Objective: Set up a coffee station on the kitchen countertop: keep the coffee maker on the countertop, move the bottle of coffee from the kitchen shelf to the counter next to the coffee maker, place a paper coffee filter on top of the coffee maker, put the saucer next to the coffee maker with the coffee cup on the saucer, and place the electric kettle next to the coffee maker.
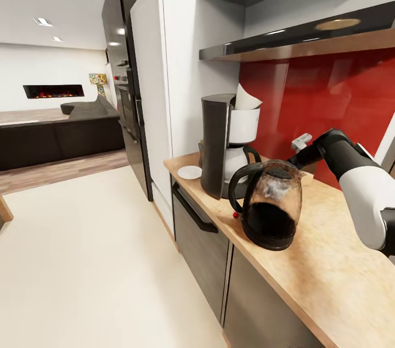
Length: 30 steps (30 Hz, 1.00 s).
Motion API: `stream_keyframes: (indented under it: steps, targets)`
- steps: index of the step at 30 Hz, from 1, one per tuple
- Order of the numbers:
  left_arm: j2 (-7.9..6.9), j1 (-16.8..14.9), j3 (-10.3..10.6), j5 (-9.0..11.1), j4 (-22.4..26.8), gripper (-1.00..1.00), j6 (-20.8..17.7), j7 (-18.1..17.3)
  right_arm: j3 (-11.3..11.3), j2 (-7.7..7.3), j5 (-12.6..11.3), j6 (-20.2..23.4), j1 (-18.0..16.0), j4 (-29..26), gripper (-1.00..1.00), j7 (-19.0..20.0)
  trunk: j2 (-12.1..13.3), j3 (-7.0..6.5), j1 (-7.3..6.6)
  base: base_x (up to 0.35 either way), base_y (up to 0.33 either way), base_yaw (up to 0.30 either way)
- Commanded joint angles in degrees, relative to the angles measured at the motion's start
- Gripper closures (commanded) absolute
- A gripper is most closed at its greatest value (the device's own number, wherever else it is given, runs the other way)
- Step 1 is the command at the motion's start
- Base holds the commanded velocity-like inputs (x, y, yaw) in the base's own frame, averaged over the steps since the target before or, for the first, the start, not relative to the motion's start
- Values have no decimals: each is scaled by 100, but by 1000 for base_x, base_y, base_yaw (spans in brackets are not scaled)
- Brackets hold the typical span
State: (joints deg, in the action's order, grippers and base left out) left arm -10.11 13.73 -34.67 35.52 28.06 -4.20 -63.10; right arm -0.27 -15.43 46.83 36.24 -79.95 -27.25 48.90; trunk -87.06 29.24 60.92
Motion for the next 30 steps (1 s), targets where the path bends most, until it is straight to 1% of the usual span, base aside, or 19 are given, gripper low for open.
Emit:
stream_keyframes:
  steps: [1,7,30]
  targets:
    - [0,1,5,31,6,-100,-42,-14,-2,-2,41,-67,-3,9,-100,42,-3,5,0,0,0,0]
    - [1,1,5,33,4,-100,-46,-10,0,-10,45,-225,-3,197,-100,41,-3,12,0,0,0,0]
    - [0,0,5,31,6,-100,-37,-9,0,-20,45,-249,-3,237,-100,41,-3,201,0,0,0,0]
